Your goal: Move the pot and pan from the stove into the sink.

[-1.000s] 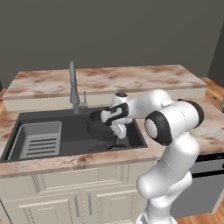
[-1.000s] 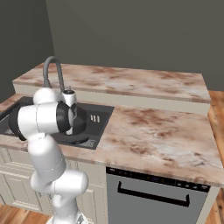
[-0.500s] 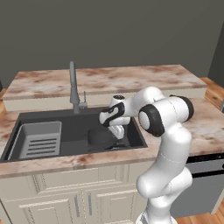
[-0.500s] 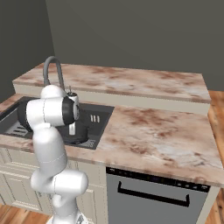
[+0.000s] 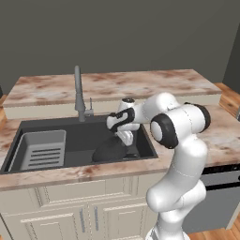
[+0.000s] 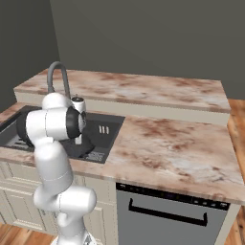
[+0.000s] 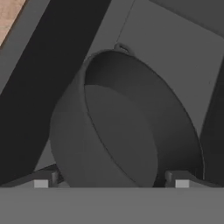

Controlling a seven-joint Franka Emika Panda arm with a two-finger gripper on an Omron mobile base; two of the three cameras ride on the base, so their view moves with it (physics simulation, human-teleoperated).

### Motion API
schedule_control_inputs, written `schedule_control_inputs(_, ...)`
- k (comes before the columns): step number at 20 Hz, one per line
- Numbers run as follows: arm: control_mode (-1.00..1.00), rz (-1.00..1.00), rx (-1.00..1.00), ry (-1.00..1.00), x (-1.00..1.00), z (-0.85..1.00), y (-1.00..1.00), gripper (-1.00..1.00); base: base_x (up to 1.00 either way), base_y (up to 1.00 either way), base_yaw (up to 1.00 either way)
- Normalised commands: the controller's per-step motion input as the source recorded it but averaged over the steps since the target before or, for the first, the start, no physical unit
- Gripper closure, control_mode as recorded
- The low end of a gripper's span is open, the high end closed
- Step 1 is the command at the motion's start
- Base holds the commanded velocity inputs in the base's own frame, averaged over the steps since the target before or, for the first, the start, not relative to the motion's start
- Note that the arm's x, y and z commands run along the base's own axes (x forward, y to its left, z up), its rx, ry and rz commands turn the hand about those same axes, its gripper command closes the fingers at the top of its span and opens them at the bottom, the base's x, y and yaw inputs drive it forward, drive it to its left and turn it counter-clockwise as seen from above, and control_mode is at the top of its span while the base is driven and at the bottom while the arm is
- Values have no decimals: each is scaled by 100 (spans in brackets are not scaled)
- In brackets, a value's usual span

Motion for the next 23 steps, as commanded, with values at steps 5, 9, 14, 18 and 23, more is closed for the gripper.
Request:
schedule_control_inputs(5,-100,0,6,-4,-13,92,0,-100,0,0,0)
schedule_control_inputs(9,-100,-1,6,-2,-36,96,-6,-100,0,0,0)
schedule_control_inputs(14,-100,-1,5,-2,-58,95,-10,-100,0,0,0)
schedule_control_inputs(18,-100,0,3,-7,-86,81,-7,-100,0,0,0)
schedule_control_inputs(23,-100,0,1,-18,-100,64,-7,-100,0,0,0)
